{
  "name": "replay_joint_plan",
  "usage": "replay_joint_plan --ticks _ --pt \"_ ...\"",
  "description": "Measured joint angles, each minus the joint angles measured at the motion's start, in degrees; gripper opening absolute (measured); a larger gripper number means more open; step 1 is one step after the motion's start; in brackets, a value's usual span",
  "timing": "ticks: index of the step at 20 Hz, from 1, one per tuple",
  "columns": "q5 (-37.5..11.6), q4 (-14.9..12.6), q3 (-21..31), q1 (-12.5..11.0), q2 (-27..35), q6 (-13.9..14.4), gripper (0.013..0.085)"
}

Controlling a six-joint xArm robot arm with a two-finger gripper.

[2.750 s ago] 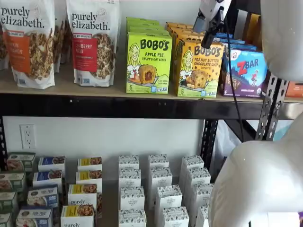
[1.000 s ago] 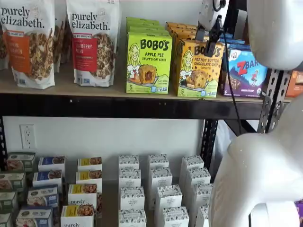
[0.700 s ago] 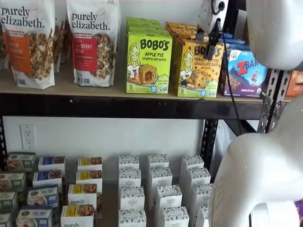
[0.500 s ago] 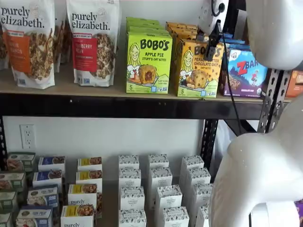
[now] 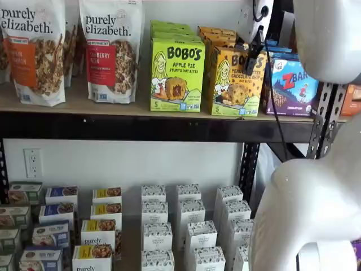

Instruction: Pick up the orange box on the top shelf, the fifth box from the left

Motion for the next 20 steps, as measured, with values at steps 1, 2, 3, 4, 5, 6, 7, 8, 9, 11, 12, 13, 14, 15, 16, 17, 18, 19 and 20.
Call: replay_joint_plan --ticks 1,2,3,4,5,6,7,8,9,11,12,13,14,15,16,17,18,19,20 --pt "0.0 0.1 0.0 0.0 0.0 0.0 0.069" --pt "0.0 0.1 0.0 -0.1 0.0 0.0 0.065" --pt "-0.1 0.2 0.0 -0.1 -0.1 0.0 0.065" --pt "-0.1 0.2 0.1 -0.1 -0.1 -0.1 0.061" --pt "-0.1 0.2 0.1 -0.1 -0.1 -0.1 0.061" --pt "-0.1 0.2 0.1 -0.1 -0.1 -0.1 0.057" --pt "-0.1 0.3 0.1 -0.1 -0.1 -0.1 0.057" --pt "-0.1 0.3 0.1 -0.1 -0.1 -0.1 0.053" --pt "-0.2 0.4 0.2 -0.1 -0.2 -0.1 0.053" --pt "-0.3 0.5 0.2 -0.2 -0.2 -0.1 0.049" --pt "-0.2 0.6 0.2 -0.2 -0.2 -0.1 0.049" --pt "-0.2 0.6 0.2 -0.2 -0.2 -0.1 0.049" --pt "-0.6 0.5 0.4 -0.2 -0.4 -0.1 0.049" --pt "-0.8 0.5 0.5 -0.2 -0.5 -0.1 0.049" --pt "-0.8 0.5 0.6 -0.2 -0.5 -0.1 0.049" --pt "-0.8 0.6 0.5 -0.2 -0.5 -0.1 0.049" --pt "-0.7 0.6 0.5 -0.1 -0.4 -0.1 0.049" --pt "-0.6 0.6 0.4 -0.1 -0.4 -0.1 0.049" --pt "-0.5 0.5 0.3 -0.1 -0.3 -0.1 0.049"
